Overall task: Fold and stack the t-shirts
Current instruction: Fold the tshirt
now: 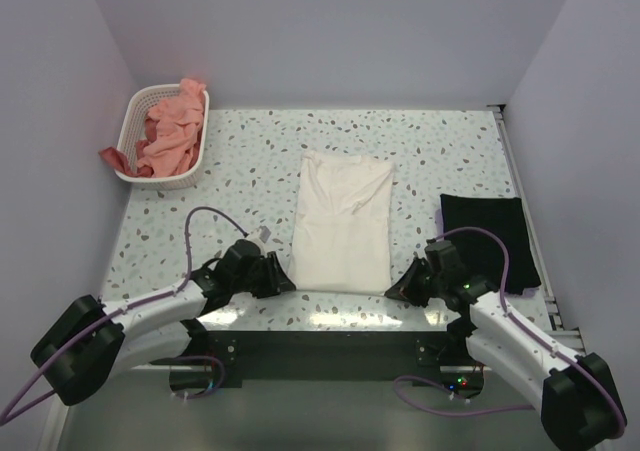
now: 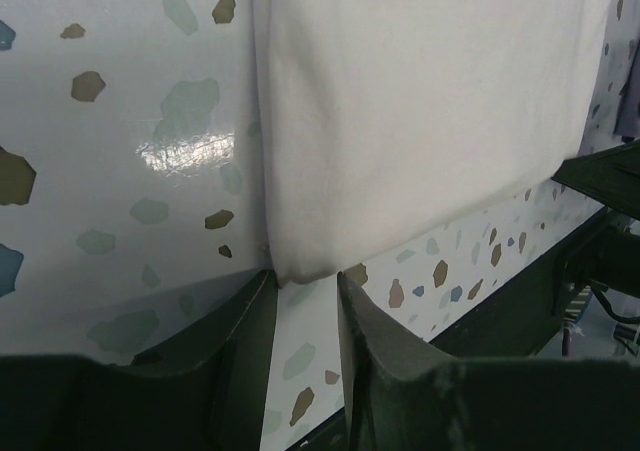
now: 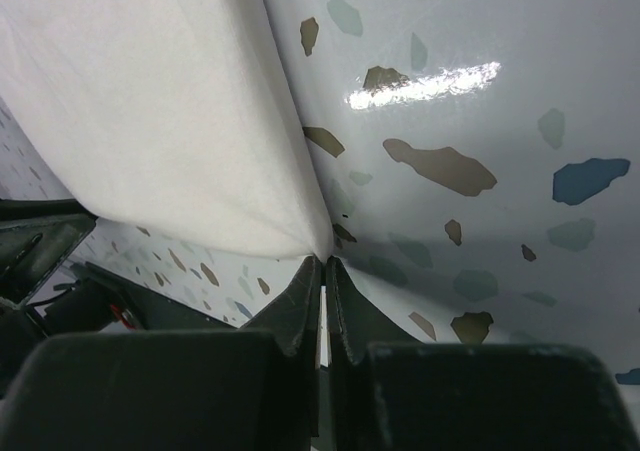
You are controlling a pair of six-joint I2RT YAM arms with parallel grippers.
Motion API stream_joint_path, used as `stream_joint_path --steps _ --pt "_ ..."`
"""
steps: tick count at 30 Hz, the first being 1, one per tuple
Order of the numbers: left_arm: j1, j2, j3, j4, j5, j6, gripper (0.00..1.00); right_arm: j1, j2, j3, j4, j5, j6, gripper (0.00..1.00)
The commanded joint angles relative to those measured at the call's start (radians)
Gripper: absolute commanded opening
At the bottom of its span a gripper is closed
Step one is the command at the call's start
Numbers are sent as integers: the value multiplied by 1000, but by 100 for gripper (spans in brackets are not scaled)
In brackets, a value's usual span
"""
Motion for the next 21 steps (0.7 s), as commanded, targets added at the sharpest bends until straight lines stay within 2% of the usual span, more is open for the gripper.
stream_joint_path --steps 1,6,16,21 --pt "-10 36 -8 -132 -80 8 34 4 -13 43 -17 14 -31 0" --pt "-11 51 32 -122 -103 7 29 4 -16 60 -31 6 -54 0" --pt "-16 22 70 -118 -82 7 0 4 -32 84 -57 -27 -111 0" --pt "-48 -26 61 -133 -83 -6 0 2 -68 73 -79 -70 -142 0"
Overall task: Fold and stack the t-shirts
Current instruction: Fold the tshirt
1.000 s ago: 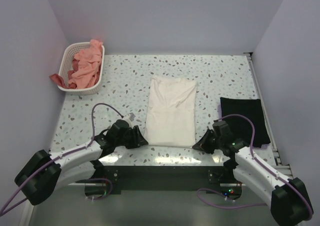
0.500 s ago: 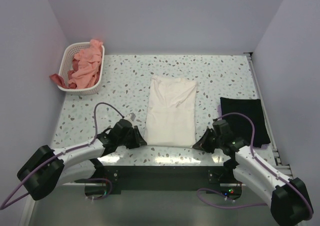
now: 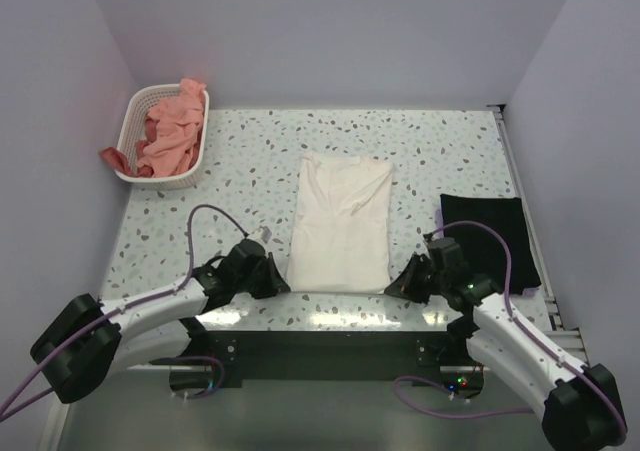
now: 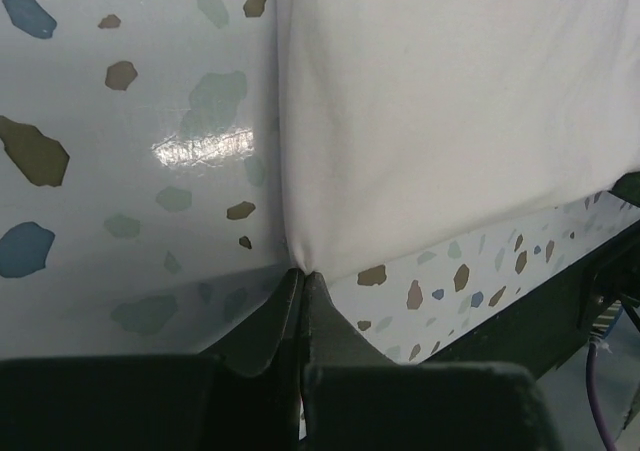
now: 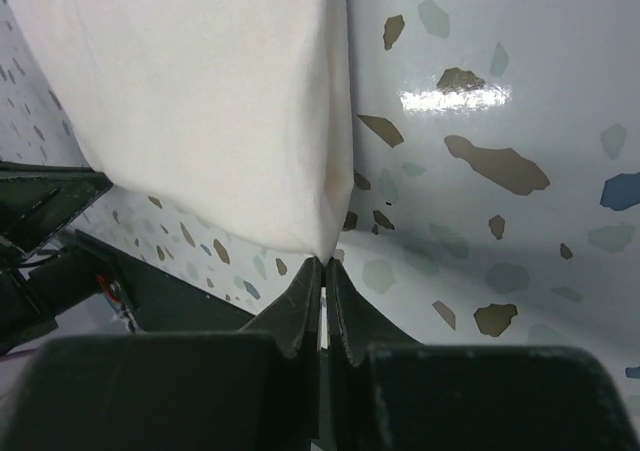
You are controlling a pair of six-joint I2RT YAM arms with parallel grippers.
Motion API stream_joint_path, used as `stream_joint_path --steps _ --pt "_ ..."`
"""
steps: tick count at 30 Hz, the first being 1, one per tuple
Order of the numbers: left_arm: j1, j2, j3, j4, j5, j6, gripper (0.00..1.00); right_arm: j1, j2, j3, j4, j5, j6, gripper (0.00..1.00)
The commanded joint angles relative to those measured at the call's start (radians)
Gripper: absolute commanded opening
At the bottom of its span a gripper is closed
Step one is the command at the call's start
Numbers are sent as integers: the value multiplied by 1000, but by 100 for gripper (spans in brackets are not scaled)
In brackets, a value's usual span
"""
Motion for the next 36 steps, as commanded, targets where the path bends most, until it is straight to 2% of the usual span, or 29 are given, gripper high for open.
stream_joint_path --steps 1,11,14,18,25,30,33,36 --pt "-34 -40 4 -40 -28 -11 0 4 -38 27 -46 -53 -44 0" --pt "-240 -195 -16 -145 -144 -140 0 2 -305 46 -320 -107 -109 0" --pt "-271 -259 -9 -195 -167 -170 0 4 -386 70 -443 -106 -121 0" --pt "-281 -307 17 -272 -198 -171 0 2 -443 122 -508 -94 -124 0" --pt "-280 -307 159 -336 -307 -97 0 2 -381 294 -512 28 -160 0" --pt "-258 -232 282 -357 -347 -7 0 4 -295 372 -471 68 -190 0" --pt "-190 -189 342 -332 -315 53 0 4 -238 408 -460 80 -216 0" --pt "-82 -158 386 -285 -223 113 0 2 -181 467 -451 135 -245 0"
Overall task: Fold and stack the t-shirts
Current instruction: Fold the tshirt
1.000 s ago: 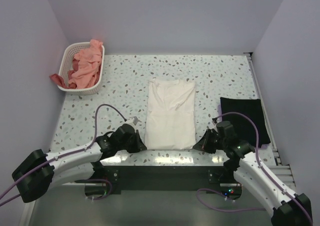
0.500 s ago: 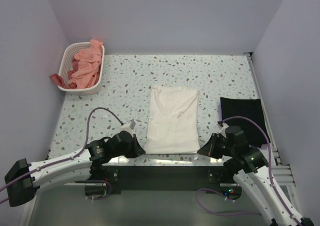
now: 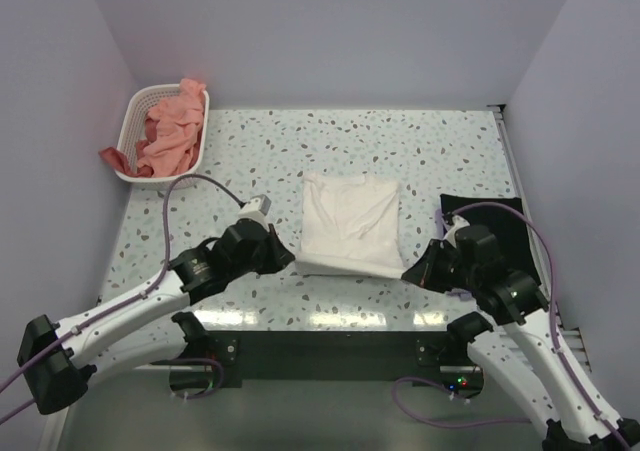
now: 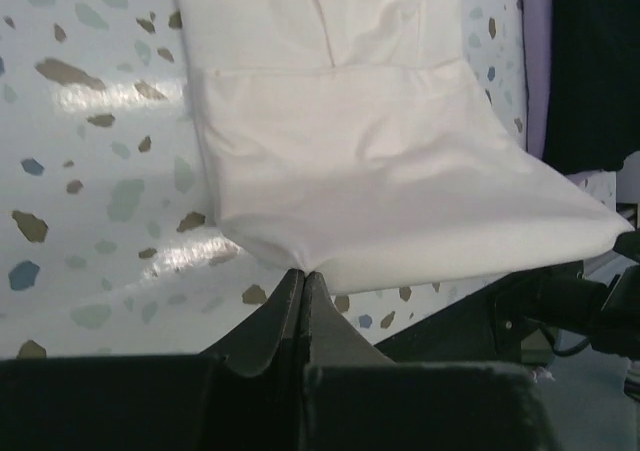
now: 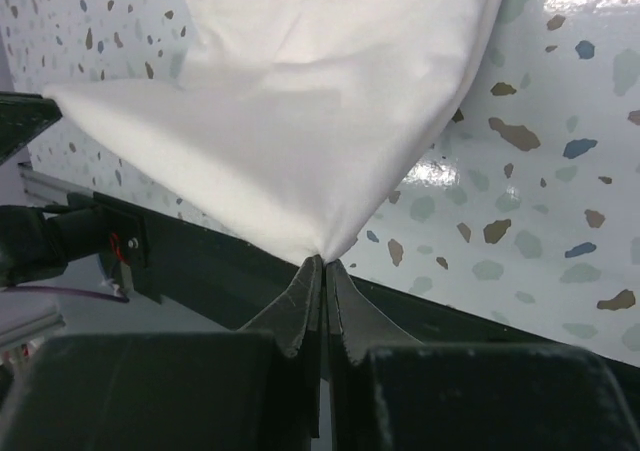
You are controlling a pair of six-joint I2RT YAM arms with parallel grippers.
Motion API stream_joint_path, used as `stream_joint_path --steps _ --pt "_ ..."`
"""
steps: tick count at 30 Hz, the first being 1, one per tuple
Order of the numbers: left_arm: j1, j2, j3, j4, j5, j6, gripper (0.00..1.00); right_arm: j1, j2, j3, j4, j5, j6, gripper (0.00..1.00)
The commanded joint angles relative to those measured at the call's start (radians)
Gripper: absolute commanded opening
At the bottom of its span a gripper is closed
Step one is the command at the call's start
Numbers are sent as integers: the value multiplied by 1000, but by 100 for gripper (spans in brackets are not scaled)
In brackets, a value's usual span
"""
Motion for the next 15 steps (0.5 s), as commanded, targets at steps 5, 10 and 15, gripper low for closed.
stream_joint_path --steps 5,10,15 --pt "147 132 211 44 90 172 0 1 143 195 40 170 -101 0" --pt "218 276 343 70 182 224 0 -3 277 274 123 203 -126 0" --pt "337 393 437 136 293 220 0 -36 459 366 223 215 -152 0"
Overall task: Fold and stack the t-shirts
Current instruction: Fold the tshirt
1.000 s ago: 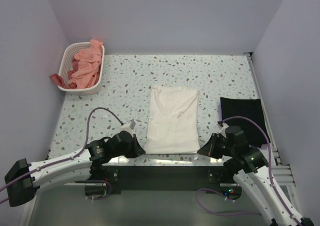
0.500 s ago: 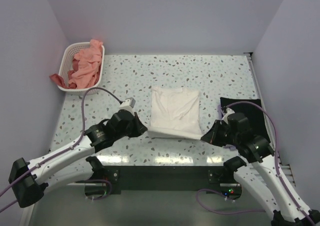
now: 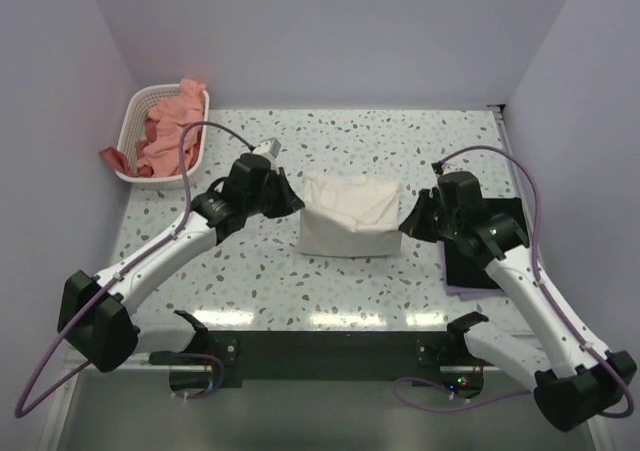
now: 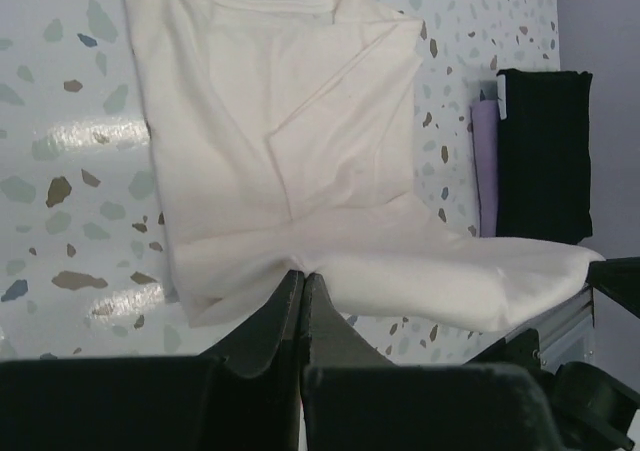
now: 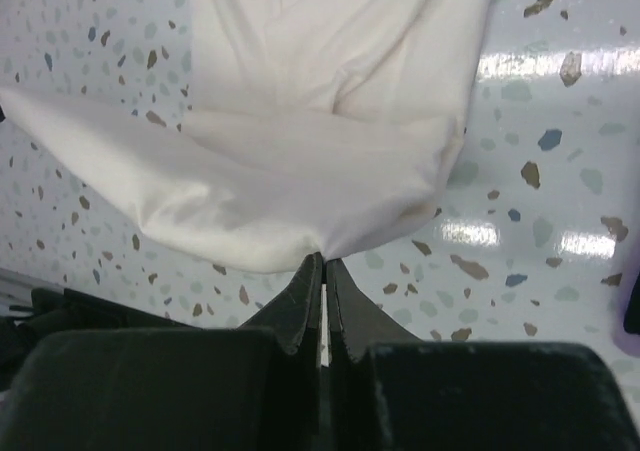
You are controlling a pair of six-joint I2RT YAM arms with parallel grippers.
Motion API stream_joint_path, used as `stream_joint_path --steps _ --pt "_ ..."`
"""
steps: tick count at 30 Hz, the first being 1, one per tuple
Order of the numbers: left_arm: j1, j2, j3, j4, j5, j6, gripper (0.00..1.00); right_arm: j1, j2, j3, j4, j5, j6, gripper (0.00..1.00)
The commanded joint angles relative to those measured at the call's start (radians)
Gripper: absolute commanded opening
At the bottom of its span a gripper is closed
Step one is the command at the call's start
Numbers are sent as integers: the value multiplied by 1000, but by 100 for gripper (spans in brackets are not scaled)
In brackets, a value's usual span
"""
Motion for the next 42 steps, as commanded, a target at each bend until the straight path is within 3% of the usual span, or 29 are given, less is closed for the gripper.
stream_joint_path --steps 1,12,16,22,23,25,26,27,28,29,30,34,42 --pt "75 70 106 100 130 27 0 -42 104 86 135 33 -49 0" --pt "211 406 430 192 265 -10 0 -257 532 309 319 -125 -62 0" --pt "263 602 554 187 296 1 0 -297 756 440 350 -159 -56 0" --pt "329 891 726 315 421 -2 0 -335 1014 581 411 -214 -19 0" --pt "339 926 761 293 420 1 4 -346 1069 598 422 -219 -7 0" --pt "366 990 821 327 470 4 18 -353 1111 648 428 -225 -2 12" --pt "374 1003 841 312 480 7 34 -357 1146 673 396 -210 -11 20" --pt "381 1007 876 292 480 24 41 -358 1157 695 379 -190 -17 27" --pt "400 998 878 283 477 32 46 -361 1163 725 367 -185 -26 41" --pt "408 981 865 287 471 38 55 -364 1168 736 356 -177 -36 48" --pt "415 958 811 298 463 35 57 -364 1157 744 332 -168 -55 53" --pt "421 805 655 312 372 36 57 -363 1074 666 338 -131 -73 65" --pt "303 639 406 298 221 46 32 -300 896 403 416 -79 -88 73"
